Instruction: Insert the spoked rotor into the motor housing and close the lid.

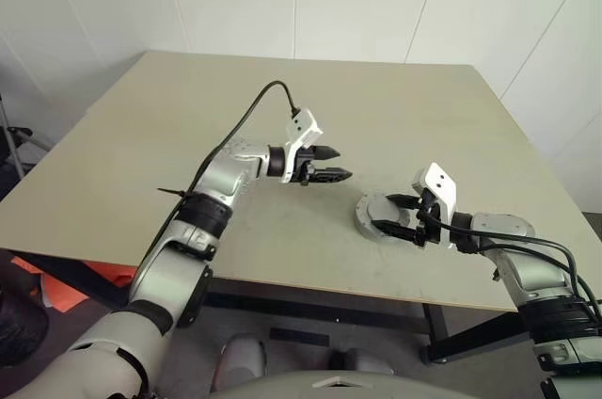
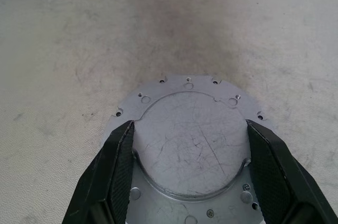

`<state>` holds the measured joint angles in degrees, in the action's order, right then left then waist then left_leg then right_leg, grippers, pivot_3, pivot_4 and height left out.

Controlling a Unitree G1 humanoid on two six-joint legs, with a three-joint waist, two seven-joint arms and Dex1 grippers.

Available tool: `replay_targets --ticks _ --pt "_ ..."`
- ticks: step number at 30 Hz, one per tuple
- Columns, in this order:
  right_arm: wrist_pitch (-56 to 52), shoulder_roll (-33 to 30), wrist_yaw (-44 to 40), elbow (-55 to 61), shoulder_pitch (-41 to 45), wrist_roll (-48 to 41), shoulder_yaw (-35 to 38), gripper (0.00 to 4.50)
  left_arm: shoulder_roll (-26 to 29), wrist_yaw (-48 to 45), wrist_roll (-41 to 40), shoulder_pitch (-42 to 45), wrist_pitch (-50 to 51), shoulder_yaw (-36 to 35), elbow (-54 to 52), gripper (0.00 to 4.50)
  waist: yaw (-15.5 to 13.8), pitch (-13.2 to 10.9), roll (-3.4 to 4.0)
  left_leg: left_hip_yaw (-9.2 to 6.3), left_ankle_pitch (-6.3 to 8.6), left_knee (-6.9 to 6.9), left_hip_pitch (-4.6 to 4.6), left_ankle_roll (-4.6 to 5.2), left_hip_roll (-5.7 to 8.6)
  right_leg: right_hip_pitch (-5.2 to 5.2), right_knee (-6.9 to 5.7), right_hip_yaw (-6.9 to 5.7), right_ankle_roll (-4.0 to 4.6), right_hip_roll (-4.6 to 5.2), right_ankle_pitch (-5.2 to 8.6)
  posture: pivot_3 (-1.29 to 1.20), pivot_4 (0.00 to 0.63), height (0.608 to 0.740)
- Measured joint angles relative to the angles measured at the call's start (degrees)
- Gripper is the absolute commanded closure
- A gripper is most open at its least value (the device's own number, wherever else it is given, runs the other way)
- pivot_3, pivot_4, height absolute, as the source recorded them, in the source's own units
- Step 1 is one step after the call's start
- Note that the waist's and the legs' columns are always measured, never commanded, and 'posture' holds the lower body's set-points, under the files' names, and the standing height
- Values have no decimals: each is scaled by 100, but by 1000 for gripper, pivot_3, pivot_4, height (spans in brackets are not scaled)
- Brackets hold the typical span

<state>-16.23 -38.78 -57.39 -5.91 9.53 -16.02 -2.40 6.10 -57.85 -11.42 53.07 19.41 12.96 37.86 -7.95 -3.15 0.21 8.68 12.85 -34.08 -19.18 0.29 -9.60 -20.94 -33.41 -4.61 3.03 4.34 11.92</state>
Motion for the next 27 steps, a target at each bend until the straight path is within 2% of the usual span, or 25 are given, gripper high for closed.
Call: replay_targets --ticks 7,13,27 --pt "0 144 159 125 4 55 -4 1404 -724 -346 177 369 -410 69 1200 1306 36 9 -19 1 2 7 -3 5 -2 -1 9 0 -2 0 0 0 0 740" --pt "-93 200 321 342 -109 70 3 1404 -949 -696 336 368 -526 192 1393 3169 65 9 -20 2 -5 43 6 -5 -2 -7 16 -2 -2 -1 0 0 0 740" --pt "-99 216 407 467 -204 69 45 1404 -1157 -892 699 369 -654 273 1763 3169 67 8 -20 5 -16 75 10 10 2 -4 44 -3 0 0 0 0 0 740"
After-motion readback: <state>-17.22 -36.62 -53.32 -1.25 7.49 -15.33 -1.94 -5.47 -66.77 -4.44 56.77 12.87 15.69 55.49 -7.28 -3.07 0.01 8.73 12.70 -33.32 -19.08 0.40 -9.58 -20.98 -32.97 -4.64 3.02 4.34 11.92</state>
